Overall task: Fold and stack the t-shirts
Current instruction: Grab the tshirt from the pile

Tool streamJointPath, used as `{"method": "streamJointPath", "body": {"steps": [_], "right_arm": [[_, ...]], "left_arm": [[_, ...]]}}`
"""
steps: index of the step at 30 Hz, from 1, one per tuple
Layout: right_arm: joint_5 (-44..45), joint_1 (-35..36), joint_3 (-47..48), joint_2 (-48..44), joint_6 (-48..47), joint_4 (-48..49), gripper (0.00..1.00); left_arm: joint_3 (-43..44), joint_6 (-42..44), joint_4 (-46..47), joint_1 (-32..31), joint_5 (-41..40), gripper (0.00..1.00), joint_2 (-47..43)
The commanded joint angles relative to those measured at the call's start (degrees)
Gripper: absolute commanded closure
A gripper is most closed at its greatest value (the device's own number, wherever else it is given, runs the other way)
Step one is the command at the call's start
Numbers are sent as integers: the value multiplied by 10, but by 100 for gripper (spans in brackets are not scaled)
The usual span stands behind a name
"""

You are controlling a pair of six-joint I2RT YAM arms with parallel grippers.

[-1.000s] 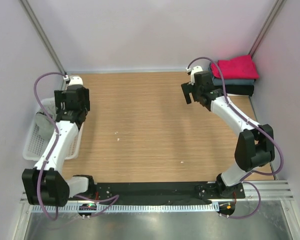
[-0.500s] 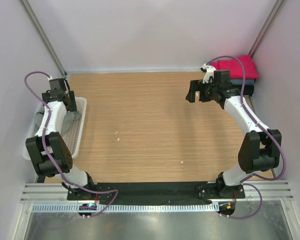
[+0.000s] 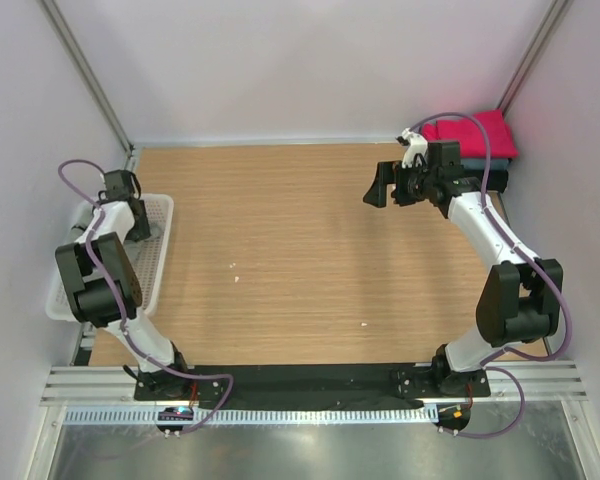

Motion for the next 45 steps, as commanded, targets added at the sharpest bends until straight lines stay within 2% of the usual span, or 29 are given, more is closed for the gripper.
{"method": "streamJointPath", "body": {"steps": [1,6,8,16,19,22,23,25,26,27,29,31,34,38,41,43,45], "right_arm": [[-15,0,-10,-15,-5,16,0],[-9,1,-22,-14,-11,17,0],[-15,0,-19,-10,-12,14,0],[-24,1,-15,-12,-13,12,0],[-24,1,-16,-16,-13,14,0],[-21,0,-18,-19,-14,13,0],[-20,1,-19,-21,-14,13,0],[-19,0,-20,-22,-13,14,0],[-17,0,-21,-23,-14,14,0],[-16,1,-21,-24,-15,13,0],[-14,0,-20,-26,-14,14,0],[-12,0,-21,-27,-14,13,0],[-2,0,-17,-31,-34,9,0],[64,0,-35,-54,-52,37,0],[107,0,-58,-78,-63,62,0],[118,0,-55,-81,-73,58,0],[137,-1,-50,-83,-72,57,0]], "left_arm": [[-25,-6,46,18,-12,27,-75],[-66,15,79,25,-4,45,-149],[-63,17,72,26,-3,41,-158],[-23,11,40,28,-7,40,-114],[-21,10,34,34,-1,40,-92],[-16,10,32,44,13,45,-71],[-14,9,28,47,24,48,-65],[-5,3,20,58,37,61,-52],[-3,2,14,61,43,94,-51],[-2,-2,12,63,42,100,-50],[-5,-9,13,65,47,100,-66],[-6,-13,6,65,89,100,-89],[35,-23,-37,63,205,100,-145],[167,-47,-114,40,295,100,-235],[282,-66,-101,12,332,100,-277],[313,-87,-73,-13,355,100,-310],[360,-119,-64,-48,414,100,-324]]}}
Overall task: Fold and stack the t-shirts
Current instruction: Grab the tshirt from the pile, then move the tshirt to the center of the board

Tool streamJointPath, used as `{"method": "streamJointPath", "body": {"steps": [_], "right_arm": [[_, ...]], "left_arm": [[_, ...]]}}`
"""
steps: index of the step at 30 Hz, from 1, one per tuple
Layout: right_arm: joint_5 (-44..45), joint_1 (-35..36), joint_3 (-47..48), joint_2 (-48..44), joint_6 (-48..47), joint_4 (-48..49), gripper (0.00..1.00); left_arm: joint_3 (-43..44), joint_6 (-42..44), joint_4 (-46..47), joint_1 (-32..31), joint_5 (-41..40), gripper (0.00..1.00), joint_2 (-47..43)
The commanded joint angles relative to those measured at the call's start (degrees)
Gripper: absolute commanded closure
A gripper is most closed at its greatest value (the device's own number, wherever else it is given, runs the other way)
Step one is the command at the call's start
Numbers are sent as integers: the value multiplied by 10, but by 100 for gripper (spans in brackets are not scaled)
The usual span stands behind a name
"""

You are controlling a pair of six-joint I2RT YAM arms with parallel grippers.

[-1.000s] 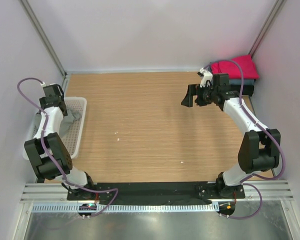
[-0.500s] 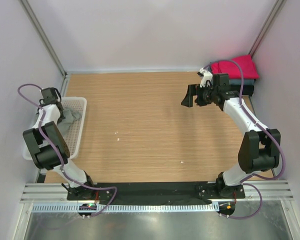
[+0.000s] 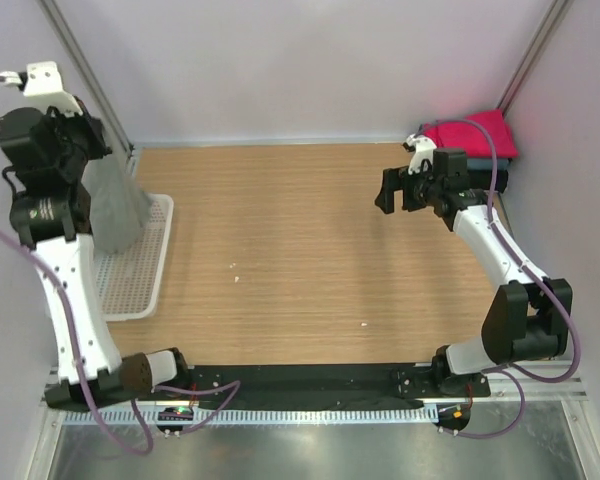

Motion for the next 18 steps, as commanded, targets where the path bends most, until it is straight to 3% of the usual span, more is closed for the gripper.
{"method": "streamJointPath", "body": {"steps": [1,6,9,11,14,18], "right_arm": [[52,-3,7,-24,-17,35,0],[61,-3,10,-22,-14,37,0],[63,-4,7,-22,-14,38,0],[63,-4,5,-22,-14,40,0],[64,-5,5,-19,-15,39,0],[66,-8,0,-18,-15,41,0]], "left_arm": [[73,-67,24,-52,127,100,-38],[152,-211,24,-128,344,100,-14],[154,-221,22,-207,376,100,2],[146,-177,1,-279,374,100,8],[165,-78,-103,-366,370,100,38],[155,19,-207,-427,375,100,63]]}}
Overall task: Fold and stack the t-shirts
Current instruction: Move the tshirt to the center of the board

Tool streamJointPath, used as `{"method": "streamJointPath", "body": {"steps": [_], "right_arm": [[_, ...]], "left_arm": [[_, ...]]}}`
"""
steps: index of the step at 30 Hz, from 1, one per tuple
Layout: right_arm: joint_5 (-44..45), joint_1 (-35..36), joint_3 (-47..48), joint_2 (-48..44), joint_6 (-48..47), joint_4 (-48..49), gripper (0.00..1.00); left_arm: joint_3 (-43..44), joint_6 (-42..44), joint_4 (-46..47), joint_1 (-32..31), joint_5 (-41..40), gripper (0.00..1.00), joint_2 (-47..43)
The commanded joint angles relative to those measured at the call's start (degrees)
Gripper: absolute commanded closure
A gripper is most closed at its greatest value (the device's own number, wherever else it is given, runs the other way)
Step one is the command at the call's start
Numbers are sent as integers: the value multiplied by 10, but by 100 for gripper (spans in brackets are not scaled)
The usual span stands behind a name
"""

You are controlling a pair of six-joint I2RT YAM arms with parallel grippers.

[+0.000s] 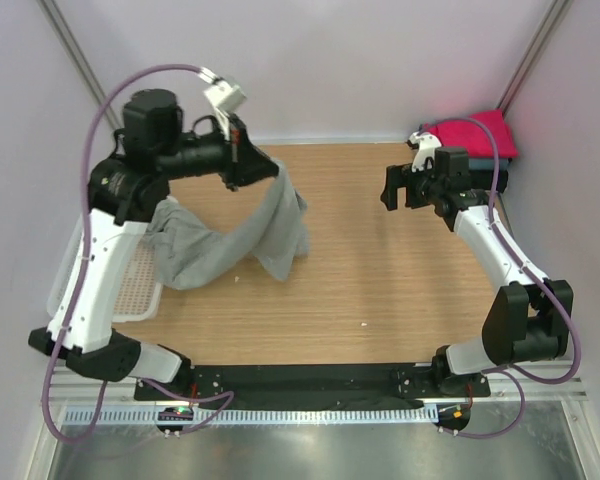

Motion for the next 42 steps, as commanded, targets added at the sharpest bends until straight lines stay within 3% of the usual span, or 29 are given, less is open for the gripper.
{"method": "streamJointPath", "body": {"steps": [1,3,6,12,16,20,23,25,26,27,29,30,31,34,36,39,42], "right_arm": [[9,-6,0,-11,-9,25,0],[9,-6,1,-11,-9,25,0],[11,-8,2,-13,-8,26,0],[6,-9,5,-13,-8,23,0],[21,-10,5,-15,-13,23,0],[27,-17,-1,-30,-12,29,0],[25,-20,-6,-35,-12,34,0],[27,-20,-8,-37,-12,33,0],[31,-20,-8,-37,-13,33,0],[34,-21,-6,-37,-14,30,0],[51,-21,-3,-38,-19,27,0],[53,-21,1,-39,-25,21,0],[44,-22,5,-46,-35,12,0],[-40,-15,4,-85,-105,-28,1],[-101,-1,-1,-104,-175,-77,0],[-184,55,20,-106,-265,-220,0],[-161,149,37,-70,-333,-323,0]], "left_arm": [[26,149,-135,-72,11,100,8],[42,196,-211,-114,-22,100,40],[40,219,-215,-161,-20,100,58],[204,224,-230,-210,-30,100,173],[324,258,-238,-296,-96,100,245],[316,302,-219,-371,-185,100,265],[297,294,-213,-381,-186,100,271],[256,290,-209,-380,-202,98,263],[230,291,-204,-380,-213,70,255],[160,292,-194,-380,-232,53,242],[75,271,-140,-378,-343,28,191],[-21,270,-118,-366,-369,9,170],[-71,269,-90,-357,-442,5,148],[-242,263,22,-270,-507,0,61],[-339,263,41,-177,-507,0,22],[-447,300,63,-103,-515,0,-19],[-514,303,66,-77,-504,0,-40]]}}
